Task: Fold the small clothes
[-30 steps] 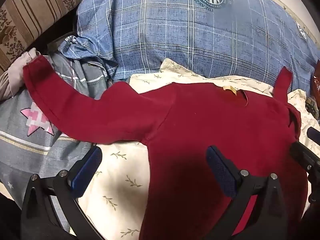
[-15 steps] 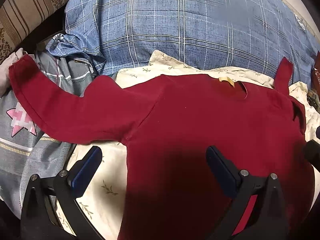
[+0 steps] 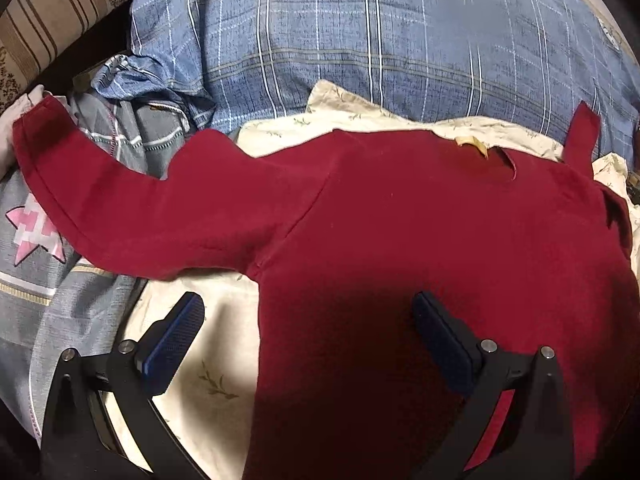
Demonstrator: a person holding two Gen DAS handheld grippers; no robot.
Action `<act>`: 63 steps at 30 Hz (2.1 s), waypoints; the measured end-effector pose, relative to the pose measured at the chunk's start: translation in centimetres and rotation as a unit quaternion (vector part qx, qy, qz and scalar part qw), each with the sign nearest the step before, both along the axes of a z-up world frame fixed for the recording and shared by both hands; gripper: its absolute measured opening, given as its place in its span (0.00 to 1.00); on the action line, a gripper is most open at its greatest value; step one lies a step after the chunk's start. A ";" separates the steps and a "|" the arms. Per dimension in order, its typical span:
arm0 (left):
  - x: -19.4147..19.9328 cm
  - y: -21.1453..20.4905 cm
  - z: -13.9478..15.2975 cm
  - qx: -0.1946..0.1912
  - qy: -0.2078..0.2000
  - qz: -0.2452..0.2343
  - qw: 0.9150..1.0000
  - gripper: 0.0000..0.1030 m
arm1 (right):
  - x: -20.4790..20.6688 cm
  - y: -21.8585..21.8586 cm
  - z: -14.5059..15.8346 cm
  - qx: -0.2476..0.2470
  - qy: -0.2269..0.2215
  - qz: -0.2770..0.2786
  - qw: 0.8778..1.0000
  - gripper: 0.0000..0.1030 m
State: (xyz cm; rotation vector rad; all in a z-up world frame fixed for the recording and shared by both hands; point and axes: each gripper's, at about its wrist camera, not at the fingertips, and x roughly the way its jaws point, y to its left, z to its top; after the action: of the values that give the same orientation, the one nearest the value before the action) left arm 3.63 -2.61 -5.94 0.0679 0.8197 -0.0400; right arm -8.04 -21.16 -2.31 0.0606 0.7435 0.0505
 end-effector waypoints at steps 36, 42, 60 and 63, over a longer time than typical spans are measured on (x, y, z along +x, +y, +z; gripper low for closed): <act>-0.7 2.4 2.2 0.016 -0.042 0.030 0.999 1.00 | 1.6 2.0 -1.5 0.009 0.013 0.009 1.000 1.00; -0.5 4.1 2.6 -0.031 -0.037 0.021 0.999 1.00 | 2.1 3.0 -1.5 0.023 0.010 0.015 1.000 1.00; -0.3 6.3 3.3 -0.024 -0.050 0.052 0.997 1.00 | 3.2 4.9 -1.0 0.012 0.007 0.031 0.999 1.00; -0.2 6.4 3.3 -0.018 -0.049 0.056 0.997 1.00 | 3.6 5.2 -1.3 0.018 0.014 0.033 0.999 1.00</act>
State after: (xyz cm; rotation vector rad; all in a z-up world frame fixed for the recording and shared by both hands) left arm 3.46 3.83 -2.66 -0.0106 0.7237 0.0538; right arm -4.39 -15.92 -3.63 0.0718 0.7724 0.1263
